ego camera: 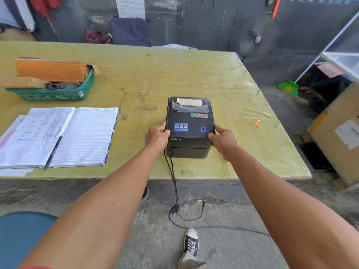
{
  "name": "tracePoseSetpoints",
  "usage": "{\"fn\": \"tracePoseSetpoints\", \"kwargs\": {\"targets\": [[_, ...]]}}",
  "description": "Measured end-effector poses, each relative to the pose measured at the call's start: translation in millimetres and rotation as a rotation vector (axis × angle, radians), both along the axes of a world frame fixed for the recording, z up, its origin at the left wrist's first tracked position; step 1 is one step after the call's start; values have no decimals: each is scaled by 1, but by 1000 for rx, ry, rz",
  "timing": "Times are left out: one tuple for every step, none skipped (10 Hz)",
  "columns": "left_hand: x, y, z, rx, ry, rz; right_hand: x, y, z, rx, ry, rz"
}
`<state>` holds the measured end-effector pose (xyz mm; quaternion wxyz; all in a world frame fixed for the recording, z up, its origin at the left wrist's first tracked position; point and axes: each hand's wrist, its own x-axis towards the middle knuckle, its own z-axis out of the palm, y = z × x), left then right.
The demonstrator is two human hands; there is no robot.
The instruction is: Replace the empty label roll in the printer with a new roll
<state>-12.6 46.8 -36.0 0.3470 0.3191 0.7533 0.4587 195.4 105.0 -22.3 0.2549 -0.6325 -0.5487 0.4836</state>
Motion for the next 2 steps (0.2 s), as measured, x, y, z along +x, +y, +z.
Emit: {"fn": "tracePoseSetpoints", "kwargs": {"targets": [[-5, -15, 1, 21, -43, 125, 5, 0, 7, -24, 4, -62], [-10, -63, -15, -103, 15, 183, 19, -4, 16, 12, 88, -182]]}}
